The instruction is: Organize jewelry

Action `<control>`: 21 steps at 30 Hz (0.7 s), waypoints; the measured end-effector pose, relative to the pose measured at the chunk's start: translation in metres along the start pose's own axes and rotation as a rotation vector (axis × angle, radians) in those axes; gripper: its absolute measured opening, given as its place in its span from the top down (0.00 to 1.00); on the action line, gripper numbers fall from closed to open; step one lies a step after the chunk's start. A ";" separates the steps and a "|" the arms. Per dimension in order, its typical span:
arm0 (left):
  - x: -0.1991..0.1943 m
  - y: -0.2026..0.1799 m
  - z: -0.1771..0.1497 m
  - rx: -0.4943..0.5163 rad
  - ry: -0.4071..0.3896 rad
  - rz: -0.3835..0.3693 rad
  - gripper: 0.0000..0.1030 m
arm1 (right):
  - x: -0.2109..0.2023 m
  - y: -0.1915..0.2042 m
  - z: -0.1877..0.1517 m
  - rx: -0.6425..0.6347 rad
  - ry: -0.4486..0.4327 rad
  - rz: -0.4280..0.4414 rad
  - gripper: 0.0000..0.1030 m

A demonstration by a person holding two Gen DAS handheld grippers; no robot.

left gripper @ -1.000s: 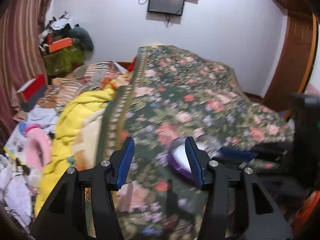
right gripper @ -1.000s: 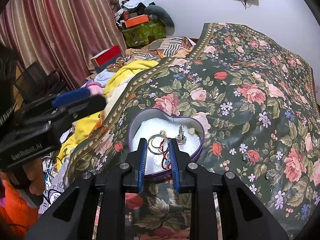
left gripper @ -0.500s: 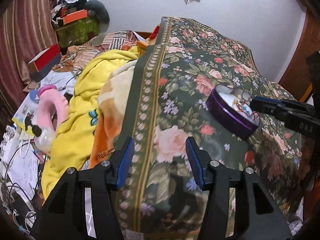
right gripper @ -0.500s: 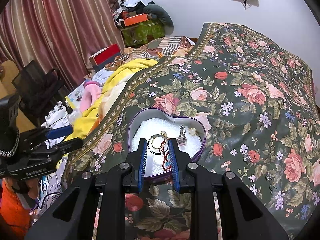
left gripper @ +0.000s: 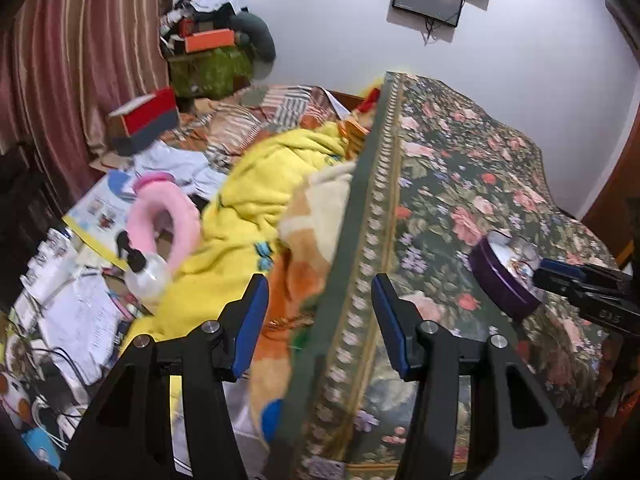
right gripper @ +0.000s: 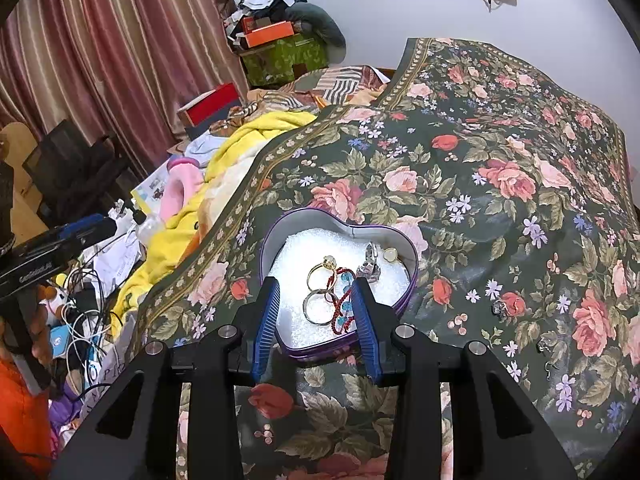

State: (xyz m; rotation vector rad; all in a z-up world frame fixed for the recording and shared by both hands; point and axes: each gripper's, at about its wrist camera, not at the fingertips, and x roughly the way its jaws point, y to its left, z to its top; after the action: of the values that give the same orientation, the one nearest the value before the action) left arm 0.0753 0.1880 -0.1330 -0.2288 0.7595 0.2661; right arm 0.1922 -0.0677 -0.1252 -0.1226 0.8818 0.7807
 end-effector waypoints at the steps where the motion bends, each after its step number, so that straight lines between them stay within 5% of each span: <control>1: 0.004 0.003 0.000 0.000 0.007 0.009 0.49 | -0.001 0.000 0.000 0.003 -0.003 0.001 0.67; 10: 0.070 0.035 -0.031 -0.088 0.190 0.055 0.50 | -0.013 -0.005 0.001 0.028 -0.032 -0.001 0.64; 21: 0.105 0.036 -0.047 -0.111 0.255 0.009 0.55 | -0.009 -0.004 0.001 0.018 -0.022 -0.021 0.64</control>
State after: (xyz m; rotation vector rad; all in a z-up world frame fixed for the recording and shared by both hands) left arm 0.1062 0.2238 -0.2433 -0.3688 0.9994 0.2915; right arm 0.1917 -0.0750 -0.1183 -0.1066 0.8649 0.7535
